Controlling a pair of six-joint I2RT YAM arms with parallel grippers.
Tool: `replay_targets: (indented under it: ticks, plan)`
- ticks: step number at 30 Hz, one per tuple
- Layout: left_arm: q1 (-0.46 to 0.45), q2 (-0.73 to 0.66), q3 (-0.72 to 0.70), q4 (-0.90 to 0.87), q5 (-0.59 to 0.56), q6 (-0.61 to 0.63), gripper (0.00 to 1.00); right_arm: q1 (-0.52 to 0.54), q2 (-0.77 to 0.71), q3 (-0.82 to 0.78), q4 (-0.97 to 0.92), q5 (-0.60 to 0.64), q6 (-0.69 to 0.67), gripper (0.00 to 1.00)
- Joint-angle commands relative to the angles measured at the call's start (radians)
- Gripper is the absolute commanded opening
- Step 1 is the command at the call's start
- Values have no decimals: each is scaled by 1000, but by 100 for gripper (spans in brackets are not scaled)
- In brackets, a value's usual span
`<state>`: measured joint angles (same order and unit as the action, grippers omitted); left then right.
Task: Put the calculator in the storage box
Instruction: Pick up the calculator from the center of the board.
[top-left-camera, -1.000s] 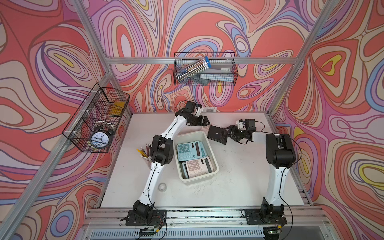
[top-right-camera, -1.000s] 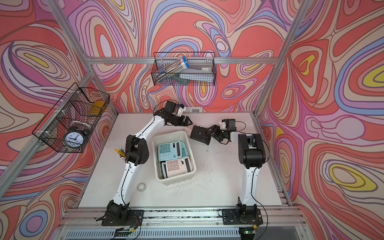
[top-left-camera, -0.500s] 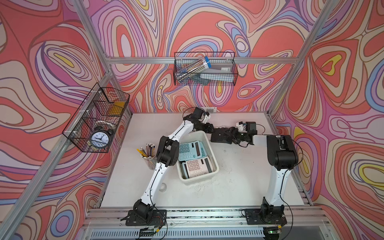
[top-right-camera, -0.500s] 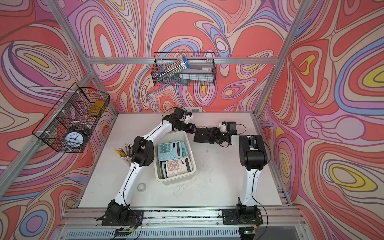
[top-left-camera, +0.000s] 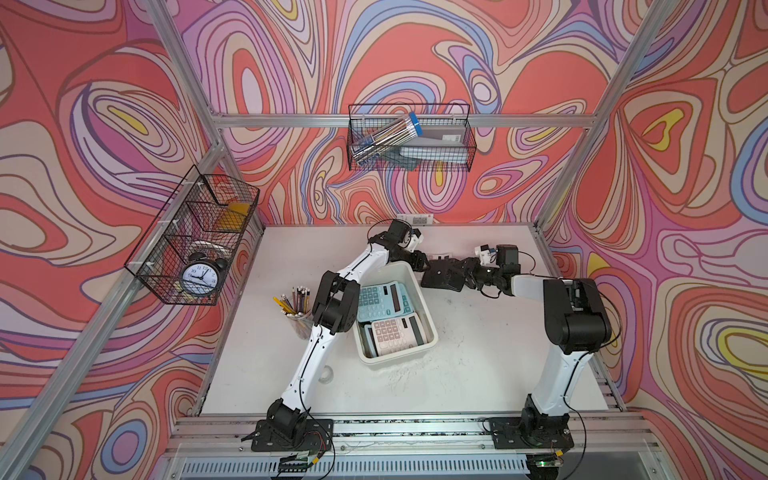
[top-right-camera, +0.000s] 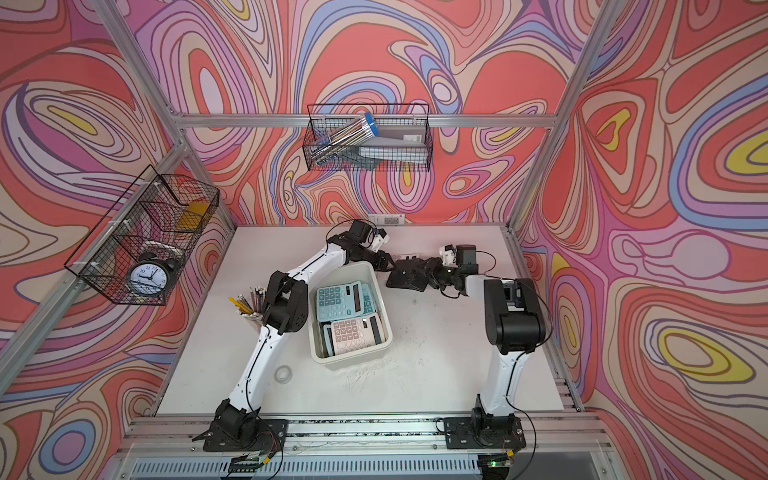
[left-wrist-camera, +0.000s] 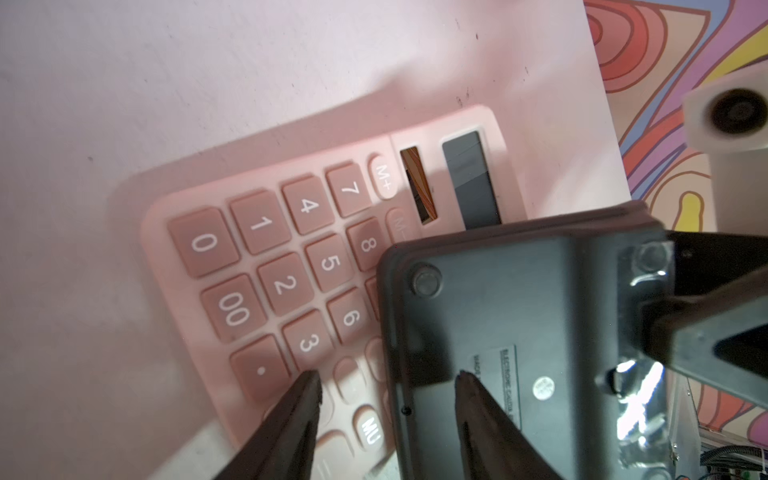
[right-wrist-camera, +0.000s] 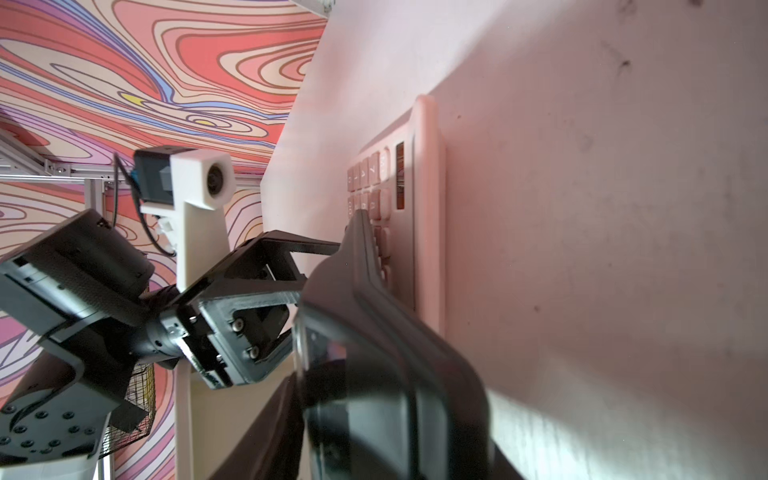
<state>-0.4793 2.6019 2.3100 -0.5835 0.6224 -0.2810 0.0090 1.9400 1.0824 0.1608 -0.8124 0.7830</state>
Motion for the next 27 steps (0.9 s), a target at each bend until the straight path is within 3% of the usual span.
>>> replay_targets:
  ticks: [1, 3, 7, 11, 19, 27]
  plan:
    - [-10, -38, -38, -4, 3, -3, 57, 0, -48, -25, -36, -2, -24, 49]
    - [-11, -46, -53, 3, 2, -6, 57, 0, -69, -40, -48, 5, -36, 44]
    - [-13, -58, -69, 14, 4, -14, 56, 0, -89, -60, -37, -2, -23, 23]
    - [-15, -83, -89, 18, 5, -20, 56, 0, -119, -72, -24, -16, -8, 14]
    - [-16, -277, -196, 75, 0, -73, 62, 0, -241, -61, -84, -21, -51, 0]
    - [-15, -455, -242, 73, -68, -128, 71, 2, -391, -49, -186, -18, -109, 0]
